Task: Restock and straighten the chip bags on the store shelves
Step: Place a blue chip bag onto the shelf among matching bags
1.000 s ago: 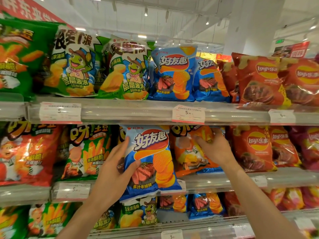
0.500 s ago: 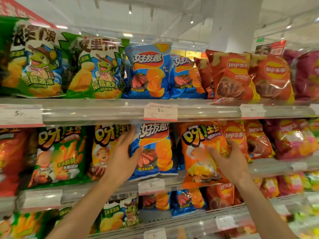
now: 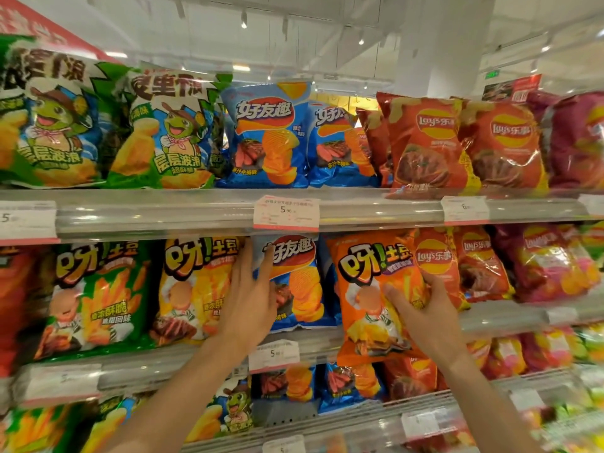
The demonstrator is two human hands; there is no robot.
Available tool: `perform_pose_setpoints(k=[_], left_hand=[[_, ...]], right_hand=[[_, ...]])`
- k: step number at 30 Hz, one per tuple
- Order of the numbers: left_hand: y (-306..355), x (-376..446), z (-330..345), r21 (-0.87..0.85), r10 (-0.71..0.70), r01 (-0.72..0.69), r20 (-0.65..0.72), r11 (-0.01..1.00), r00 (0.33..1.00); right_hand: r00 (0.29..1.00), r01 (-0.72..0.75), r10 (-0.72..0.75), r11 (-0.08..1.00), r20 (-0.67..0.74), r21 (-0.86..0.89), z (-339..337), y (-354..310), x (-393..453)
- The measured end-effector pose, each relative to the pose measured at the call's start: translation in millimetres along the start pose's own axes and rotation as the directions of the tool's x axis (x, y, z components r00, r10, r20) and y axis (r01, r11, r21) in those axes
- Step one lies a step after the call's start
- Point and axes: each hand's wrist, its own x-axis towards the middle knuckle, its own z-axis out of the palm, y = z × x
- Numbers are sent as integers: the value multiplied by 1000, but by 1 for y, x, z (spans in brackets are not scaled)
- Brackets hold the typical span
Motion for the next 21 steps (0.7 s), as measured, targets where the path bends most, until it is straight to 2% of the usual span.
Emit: perform_pose_setpoints(k=[2,7,16,19,21], left_hand=[[1,-1,4,102,133,-125,-72,987,989],[14,17,25,232,302,-305,49,924,952],[15,21,47,285,205,-232,122,930,971],[16,21,44,244,196,-218,111,945,974],[21,17,37,153,186,-193,59,969,981]], right_hand=[[1000,9,-9,1000,-2,13,2,0,0],[1000,26,-26,998,-1,56,3,1,-2],[1000,19,-20,995,10,95,0,10,-2],[1000,15,-15,993,6,119,1,5,-6],[1000,10,-11,992,8,126,0,1,-11]])
